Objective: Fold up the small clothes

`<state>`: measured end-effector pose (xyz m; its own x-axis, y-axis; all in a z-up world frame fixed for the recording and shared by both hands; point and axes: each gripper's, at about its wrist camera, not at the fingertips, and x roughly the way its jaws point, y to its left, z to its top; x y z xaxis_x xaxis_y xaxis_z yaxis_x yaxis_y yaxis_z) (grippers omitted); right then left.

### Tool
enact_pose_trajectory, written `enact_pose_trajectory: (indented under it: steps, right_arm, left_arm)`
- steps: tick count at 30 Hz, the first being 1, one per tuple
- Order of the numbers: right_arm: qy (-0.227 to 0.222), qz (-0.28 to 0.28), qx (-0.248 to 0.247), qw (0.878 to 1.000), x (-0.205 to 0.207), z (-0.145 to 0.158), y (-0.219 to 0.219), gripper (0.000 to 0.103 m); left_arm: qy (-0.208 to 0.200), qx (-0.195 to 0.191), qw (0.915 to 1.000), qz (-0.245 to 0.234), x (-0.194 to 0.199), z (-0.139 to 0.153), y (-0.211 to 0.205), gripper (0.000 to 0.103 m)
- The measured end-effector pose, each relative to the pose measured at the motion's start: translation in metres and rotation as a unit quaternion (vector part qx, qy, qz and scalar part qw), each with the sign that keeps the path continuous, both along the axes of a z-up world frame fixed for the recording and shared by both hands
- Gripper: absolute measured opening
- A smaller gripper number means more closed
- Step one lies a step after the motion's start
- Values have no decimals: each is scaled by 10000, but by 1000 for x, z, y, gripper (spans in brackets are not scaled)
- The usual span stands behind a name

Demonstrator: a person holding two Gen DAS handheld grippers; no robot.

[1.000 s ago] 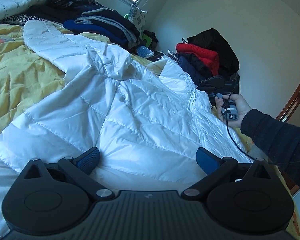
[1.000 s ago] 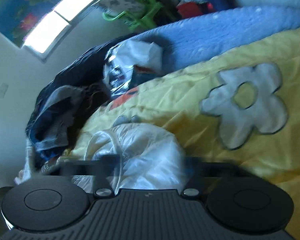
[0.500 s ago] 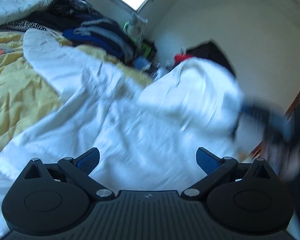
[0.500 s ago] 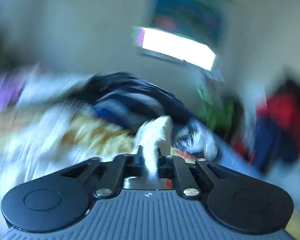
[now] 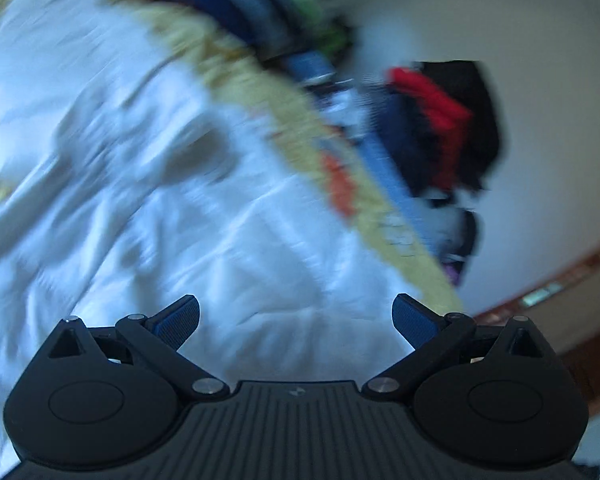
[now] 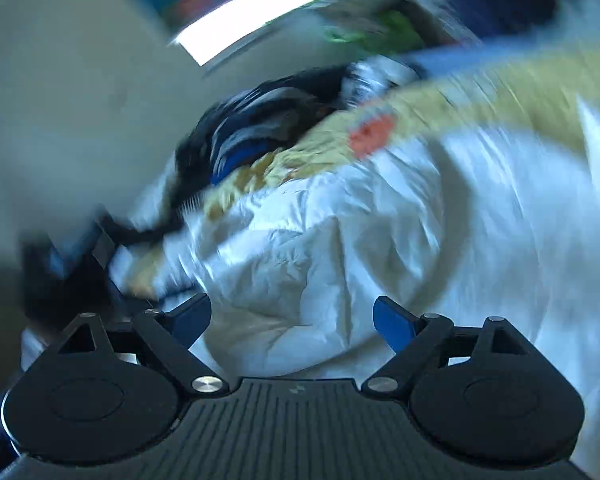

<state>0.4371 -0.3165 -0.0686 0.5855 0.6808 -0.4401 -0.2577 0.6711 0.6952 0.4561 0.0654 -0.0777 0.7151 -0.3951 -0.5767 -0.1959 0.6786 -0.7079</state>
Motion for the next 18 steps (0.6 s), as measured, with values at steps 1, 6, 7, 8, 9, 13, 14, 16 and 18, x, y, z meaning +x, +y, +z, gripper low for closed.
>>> enact_pose_trajectory:
  steps: [1,6,7,8,9,13,14,16,18]
  right_arm:
    - [158,-124,140,9997,-6,-7,-5,89]
    - [854,-334,353,9952,15,-34,-6,88]
    - [1024,-355,485,9929,21,-40,-5,84]
    - [1205,-404,669,9896,28,-46,-2,79]
    - [1410,-427,936,9846,34,-55,-2,76]
    - [1937,-354,1192,9731,50,-76,13,26]
    - [1964,-357,1214,9723,53,-75,15,16]
    - [1662,-353,1269,9773,55,-60,16,15]
    - [1176,-312,1197,9853,47,-38,14,15]
  left_arm:
    - [158,-56,9998,-48,1,-8,-1,103]
    - [368,234,9990,-131,14,-20,-15,85]
    - [398,229,9988,-170,21,-19,-17,38]
    - [549,127,9980,-279,30,-21,-18,22]
    - [711,11,9970,-304,38,-22,-19,22]
    - [547,563,9958,-462,52,0,-36,17]
    - [333,664,9960,-491,52,12,-39,16]
    - [-311,702,9953,-596,46,38,-41,16]
    - [-669,1068,9898,-659,39,49,-45,16]
